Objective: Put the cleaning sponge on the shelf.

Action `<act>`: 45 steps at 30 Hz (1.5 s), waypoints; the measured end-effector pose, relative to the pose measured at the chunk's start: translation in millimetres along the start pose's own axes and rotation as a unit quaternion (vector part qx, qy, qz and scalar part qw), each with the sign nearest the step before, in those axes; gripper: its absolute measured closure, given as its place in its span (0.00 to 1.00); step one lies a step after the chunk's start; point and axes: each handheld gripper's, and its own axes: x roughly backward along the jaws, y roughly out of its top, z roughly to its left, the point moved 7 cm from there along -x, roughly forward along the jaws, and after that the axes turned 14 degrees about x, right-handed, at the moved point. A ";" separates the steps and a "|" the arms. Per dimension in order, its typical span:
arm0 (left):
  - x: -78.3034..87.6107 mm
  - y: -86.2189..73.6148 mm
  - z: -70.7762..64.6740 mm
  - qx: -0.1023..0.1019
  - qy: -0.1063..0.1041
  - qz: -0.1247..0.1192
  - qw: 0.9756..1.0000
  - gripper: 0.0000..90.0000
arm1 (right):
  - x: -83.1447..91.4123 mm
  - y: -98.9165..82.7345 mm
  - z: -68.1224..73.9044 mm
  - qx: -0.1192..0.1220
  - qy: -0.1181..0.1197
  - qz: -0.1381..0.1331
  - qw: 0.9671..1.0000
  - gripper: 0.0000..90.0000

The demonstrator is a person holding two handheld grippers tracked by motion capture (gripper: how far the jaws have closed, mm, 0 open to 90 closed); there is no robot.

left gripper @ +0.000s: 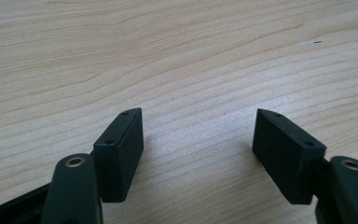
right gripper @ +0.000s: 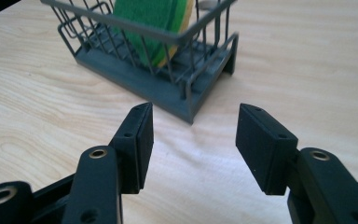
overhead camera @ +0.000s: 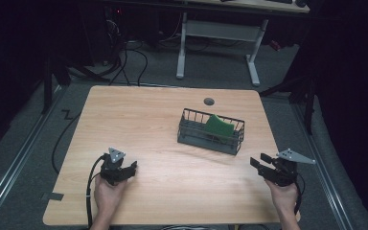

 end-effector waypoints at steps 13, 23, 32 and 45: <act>0.0 0.0 0.0 0.000 0.000 0.000 1.000 0.38 | -27.8 -24.6 15.2 0.005 0.003 0.027 1.000 0.52; 0.0 0.0 0.0 0.000 0.000 0.000 1.000 0.38 | -49.6 -37.2 17.6 0.018 -0.014 0.059 0.998 0.51; 0.0 0.0 0.0 0.000 0.000 0.000 1.000 0.38 | -57.8 -42.5 17.1 0.032 -0.030 0.076 0.996 0.49; 0.1 -0.1 -0.1 0.000 0.001 0.000 1.000 0.38 | -62.1 -43.8 20.0 0.056 -0.032 0.092 0.994 0.41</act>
